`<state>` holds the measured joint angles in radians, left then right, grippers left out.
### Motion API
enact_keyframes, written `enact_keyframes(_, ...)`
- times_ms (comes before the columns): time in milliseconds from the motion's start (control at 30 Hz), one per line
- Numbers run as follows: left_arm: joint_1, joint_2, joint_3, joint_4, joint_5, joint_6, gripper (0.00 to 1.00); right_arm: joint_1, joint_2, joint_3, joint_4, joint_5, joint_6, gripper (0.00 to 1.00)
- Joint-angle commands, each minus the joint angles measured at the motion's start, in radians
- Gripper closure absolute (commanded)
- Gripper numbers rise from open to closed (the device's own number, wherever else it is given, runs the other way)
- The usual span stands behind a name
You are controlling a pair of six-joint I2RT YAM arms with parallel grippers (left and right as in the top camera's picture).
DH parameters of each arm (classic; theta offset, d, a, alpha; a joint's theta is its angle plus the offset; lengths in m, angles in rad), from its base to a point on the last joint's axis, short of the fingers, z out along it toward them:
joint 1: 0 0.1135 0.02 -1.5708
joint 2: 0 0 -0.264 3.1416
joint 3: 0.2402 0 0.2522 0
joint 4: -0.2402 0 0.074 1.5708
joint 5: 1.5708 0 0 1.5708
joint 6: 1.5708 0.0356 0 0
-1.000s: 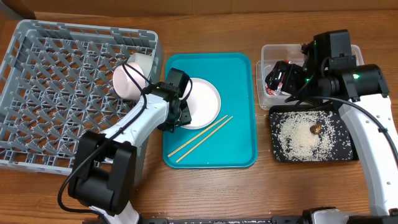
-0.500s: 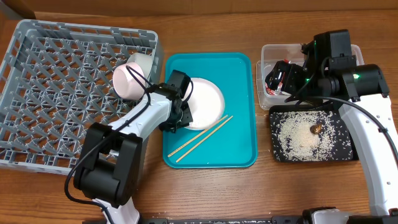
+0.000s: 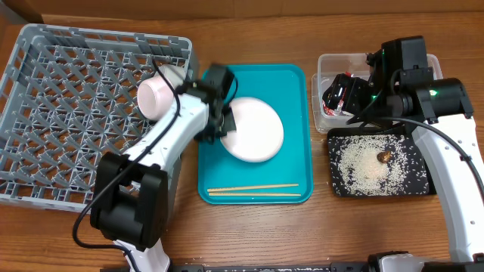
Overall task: Sort waste into correct bins and load items into the dishwasher
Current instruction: 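Carry the plate to the rack's back and stand it upright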
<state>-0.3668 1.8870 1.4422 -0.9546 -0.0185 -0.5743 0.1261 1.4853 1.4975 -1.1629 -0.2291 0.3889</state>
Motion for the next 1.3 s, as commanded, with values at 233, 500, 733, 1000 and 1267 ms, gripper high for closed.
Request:
enact_keyframes(233, 0.030, -0.057, 0.552, -0.155, -0.513, 0.534, 0.96, 0.002, -0.003, 0.000, 0.005, 0.005, -0.003, 0.00)
enact_keyframes(500, 0.173, -0.045, 0.586, 0.054, -0.688, 0.993, 0.96, 0.002, -0.003, 0.000, 0.005, 0.005, -0.003, 0.00)
enact_keyframes(733, 0.377, -0.035, 0.585, 0.130, -0.593, 0.993, 0.96, 0.002, -0.003, 0.000, 0.005, 0.005, -0.003, 0.00)
enact_keyframes(1000, 0.452, -0.027, 0.554, 0.111, -0.444, 1.006, 0.96, 0.002, -0.003, 0.000, 0.005, 0.005, -0.003, 0.00)
enact_keyframes(1267, 0.452, 0.025, 0.428, 0.276, -0.582, 1.072, 0.96, 0.002, -0.003, 0.000, 0.005, 0.005, -0.003, 0.00)
